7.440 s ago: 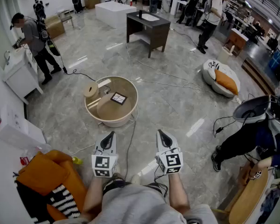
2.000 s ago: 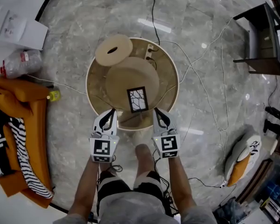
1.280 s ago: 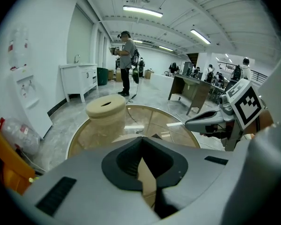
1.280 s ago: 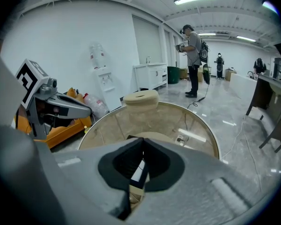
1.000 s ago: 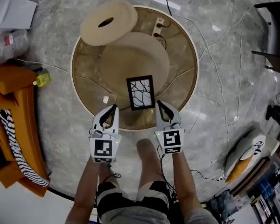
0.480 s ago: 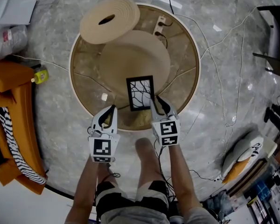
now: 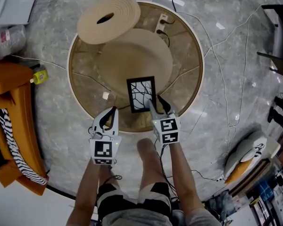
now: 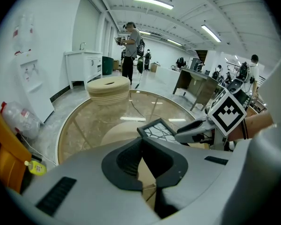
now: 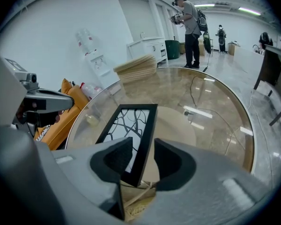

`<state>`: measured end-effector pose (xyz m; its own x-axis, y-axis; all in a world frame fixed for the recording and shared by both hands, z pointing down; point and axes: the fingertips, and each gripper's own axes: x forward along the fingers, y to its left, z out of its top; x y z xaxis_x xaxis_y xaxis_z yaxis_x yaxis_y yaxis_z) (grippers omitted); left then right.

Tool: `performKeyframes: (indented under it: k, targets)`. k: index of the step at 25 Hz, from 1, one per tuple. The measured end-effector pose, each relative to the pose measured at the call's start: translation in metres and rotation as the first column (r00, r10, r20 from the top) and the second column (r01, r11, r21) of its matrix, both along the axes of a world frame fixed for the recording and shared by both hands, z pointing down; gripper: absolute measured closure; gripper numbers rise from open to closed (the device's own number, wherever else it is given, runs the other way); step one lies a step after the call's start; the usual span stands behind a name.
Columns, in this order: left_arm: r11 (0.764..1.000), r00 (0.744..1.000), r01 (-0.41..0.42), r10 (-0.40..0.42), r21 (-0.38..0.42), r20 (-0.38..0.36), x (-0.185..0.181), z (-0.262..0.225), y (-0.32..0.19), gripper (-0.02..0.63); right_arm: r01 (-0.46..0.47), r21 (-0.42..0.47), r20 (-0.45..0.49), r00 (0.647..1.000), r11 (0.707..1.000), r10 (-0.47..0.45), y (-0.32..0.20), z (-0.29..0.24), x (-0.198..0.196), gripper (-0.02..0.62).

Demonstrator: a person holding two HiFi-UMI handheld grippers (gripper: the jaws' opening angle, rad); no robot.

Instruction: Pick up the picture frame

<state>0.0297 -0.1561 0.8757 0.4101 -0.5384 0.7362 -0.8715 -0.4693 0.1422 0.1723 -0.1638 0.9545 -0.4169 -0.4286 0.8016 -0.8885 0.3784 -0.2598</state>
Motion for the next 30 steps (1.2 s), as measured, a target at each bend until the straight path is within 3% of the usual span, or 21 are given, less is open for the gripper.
performKeyframes:
  k: [12, 18, 30]
  targets:
    - [1.0, 1.0, 0.01, -0.01, -0.01, 0.003, -0.0012, 0.0046, 0.004, 0.589, 0.017, -0.028, -0.007, 1.0, 0.999, -0.017, 0.0, 0.006, -0.0045, 0.453]
    - [1.0, 1.0, 0.008, -0.008, -0.009, 0.004, 0.0008, 0.0046, 0.0032, 0.589, -0.022, -0.058, -0.004, 1.0, 0.998, 0.022, 0.0017, 0.0087, -0.003, 0.508]
    - [1.0, 1.0, 0.011, -0.011, -0.003, 0.005, 0.0001, -0.0005, 0.0007, 0.589, -0.066, -0.043, -0.005, 0.998, 0.997, 0.065, -0.0038, 0.0047, 0.0028, 0.531]
